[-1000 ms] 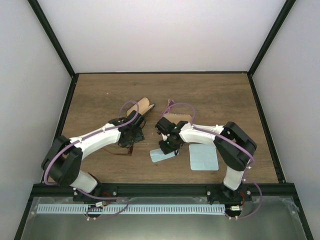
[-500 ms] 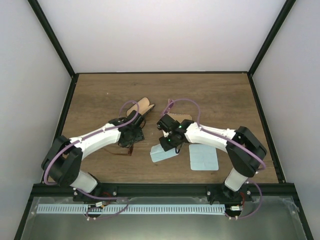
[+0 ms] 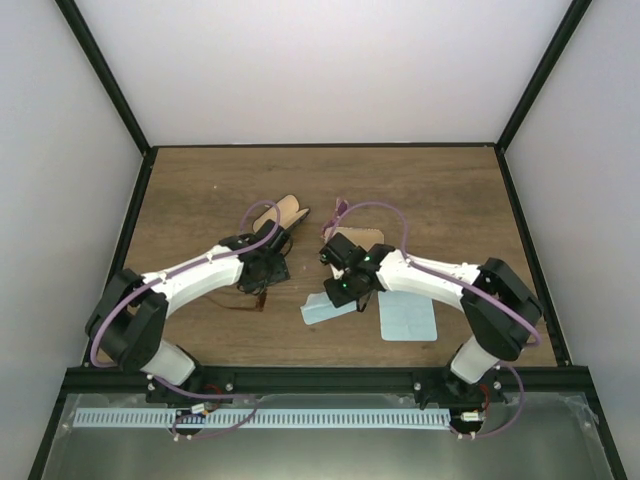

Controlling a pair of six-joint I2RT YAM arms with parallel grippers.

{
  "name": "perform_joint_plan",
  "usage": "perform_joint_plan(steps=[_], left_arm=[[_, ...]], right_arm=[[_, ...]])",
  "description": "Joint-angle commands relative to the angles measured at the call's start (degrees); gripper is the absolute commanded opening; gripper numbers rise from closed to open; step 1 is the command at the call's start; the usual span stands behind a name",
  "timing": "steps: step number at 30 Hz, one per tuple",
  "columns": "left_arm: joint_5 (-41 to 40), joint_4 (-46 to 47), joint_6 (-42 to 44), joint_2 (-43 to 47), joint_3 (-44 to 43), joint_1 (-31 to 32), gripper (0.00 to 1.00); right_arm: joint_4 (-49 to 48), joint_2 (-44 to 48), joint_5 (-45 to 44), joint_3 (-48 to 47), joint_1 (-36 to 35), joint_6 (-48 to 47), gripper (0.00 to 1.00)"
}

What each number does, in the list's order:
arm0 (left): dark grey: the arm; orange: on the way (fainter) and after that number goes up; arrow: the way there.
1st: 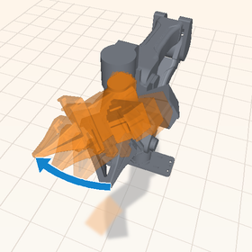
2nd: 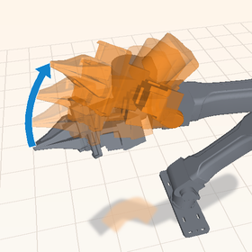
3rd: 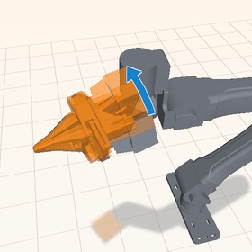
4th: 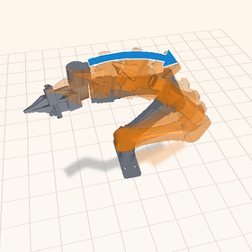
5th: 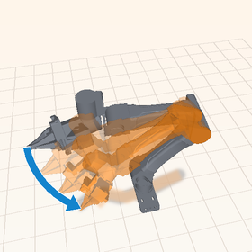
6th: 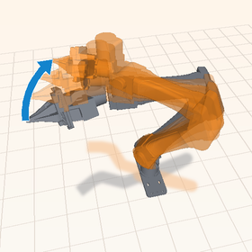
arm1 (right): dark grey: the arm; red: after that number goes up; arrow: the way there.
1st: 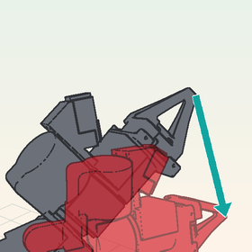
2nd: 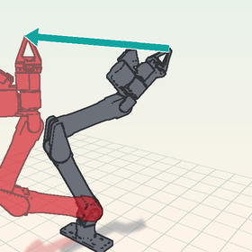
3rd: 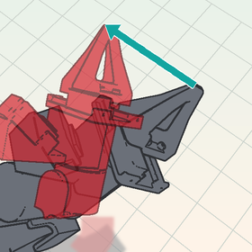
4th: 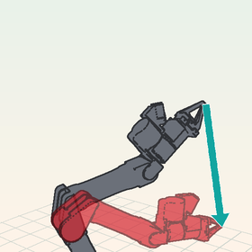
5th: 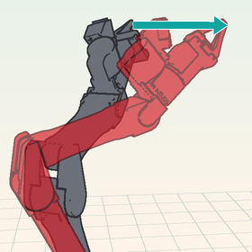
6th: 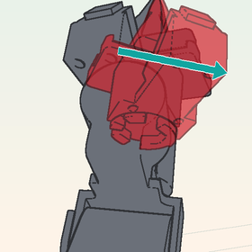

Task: Organize the sunglasses
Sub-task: Fold the glasses cleaning cloth at the center of the board.

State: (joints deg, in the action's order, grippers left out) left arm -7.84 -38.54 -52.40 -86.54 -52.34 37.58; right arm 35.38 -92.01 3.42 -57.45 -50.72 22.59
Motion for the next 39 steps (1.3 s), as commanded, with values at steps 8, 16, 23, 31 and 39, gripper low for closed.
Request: perform_joint_plan(steps=[8,16,23,31,39], left_arm=[[-0.1,0.6,0.6,-0.4,-1.0,-0.2,0.71],[-1.9,0.0,0.5,2.4,-1.9,-0.2,0.71],[-2.9,-1.4,0.3,4.0,-1.4,-0.2,0.71],[-2.8,-1.2,0.1,3.6,-1.1,-0.2,0.72],[-2.1,-0.4,-0.3,2.3,-1.2,-0.2,0.72]], right_arm=[[-0.3,3.2,1.9,1.0,-0.5,0.4,0.01],[0.4,-3.0,-3.0,-7.1,-0.5,-2.3,0.01],[0.8,-6.5,-6.3,-12.4,-0.4,-4.0,0.01],[0.1,-4.4,-5.9,-9.2,-0.4,-3.9,0.01],[-0.9,1.7,-1.8,-1.2,-0.8,-2.5,0.01]])
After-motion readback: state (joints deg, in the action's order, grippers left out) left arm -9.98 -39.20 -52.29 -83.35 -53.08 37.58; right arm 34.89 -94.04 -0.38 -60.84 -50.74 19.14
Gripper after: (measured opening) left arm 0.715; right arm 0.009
